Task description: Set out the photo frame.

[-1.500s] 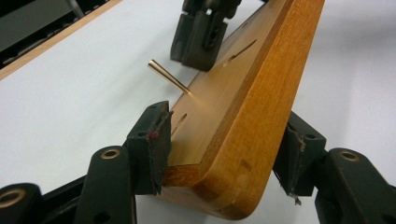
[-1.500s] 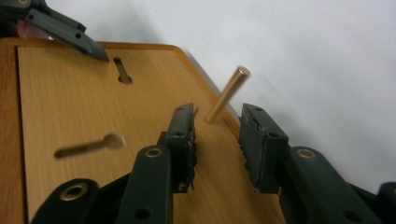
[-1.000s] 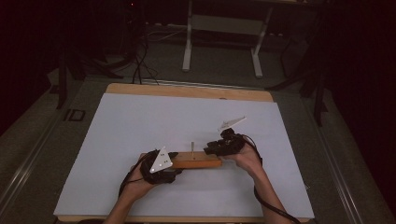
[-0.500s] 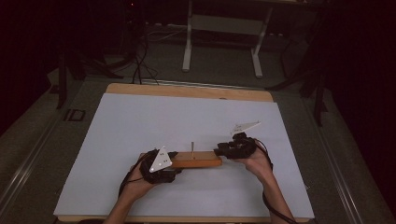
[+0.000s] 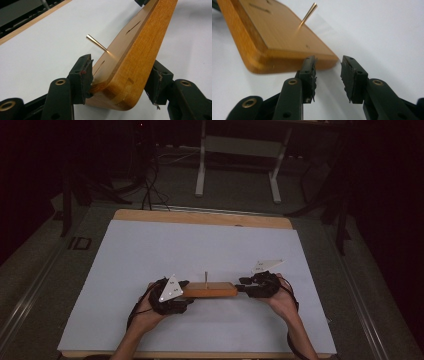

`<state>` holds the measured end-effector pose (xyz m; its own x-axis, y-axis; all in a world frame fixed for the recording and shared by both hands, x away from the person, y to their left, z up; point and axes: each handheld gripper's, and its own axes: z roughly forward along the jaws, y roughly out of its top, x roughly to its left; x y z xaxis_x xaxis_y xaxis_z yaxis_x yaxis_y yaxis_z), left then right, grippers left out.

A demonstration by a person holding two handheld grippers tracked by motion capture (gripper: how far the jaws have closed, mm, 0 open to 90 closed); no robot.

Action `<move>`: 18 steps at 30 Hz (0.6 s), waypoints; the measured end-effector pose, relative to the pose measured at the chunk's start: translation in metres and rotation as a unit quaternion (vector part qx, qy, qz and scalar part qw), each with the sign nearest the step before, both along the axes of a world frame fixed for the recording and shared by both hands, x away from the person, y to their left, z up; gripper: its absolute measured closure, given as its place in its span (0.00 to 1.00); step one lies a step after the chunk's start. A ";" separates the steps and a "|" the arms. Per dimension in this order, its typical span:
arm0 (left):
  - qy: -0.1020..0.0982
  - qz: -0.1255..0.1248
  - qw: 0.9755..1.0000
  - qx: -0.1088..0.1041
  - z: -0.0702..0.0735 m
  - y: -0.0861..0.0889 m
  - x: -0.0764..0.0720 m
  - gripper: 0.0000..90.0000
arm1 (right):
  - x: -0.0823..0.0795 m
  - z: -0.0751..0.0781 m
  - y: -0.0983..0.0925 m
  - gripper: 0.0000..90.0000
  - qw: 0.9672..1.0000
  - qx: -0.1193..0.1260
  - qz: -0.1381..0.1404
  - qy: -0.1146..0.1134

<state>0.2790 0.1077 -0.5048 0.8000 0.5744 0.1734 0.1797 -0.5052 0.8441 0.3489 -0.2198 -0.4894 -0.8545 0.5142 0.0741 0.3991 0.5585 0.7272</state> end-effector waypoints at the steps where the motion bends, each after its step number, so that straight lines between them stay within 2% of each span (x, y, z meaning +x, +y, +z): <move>1: 0.001 0.001 1.000 -0.001 0.000 0.000 0.000 0.49 | -0.001 -0.001 -0.001 0.68 1.000 0.000 0.001 0.000; 10: 0.003 0.004 1.000 -0.006 0.001 0.001 0.001 0.49 | -0.012 -0.012 0.003 0.58 0.999 -0.023 0.038 -0.012; 18: 0.005 0.007 1.000 -0.013 0.001 0.003 0.002 0.50 | -0.013 -0.006 0.016 0.46 0.997 -0.001 0.060 -0.043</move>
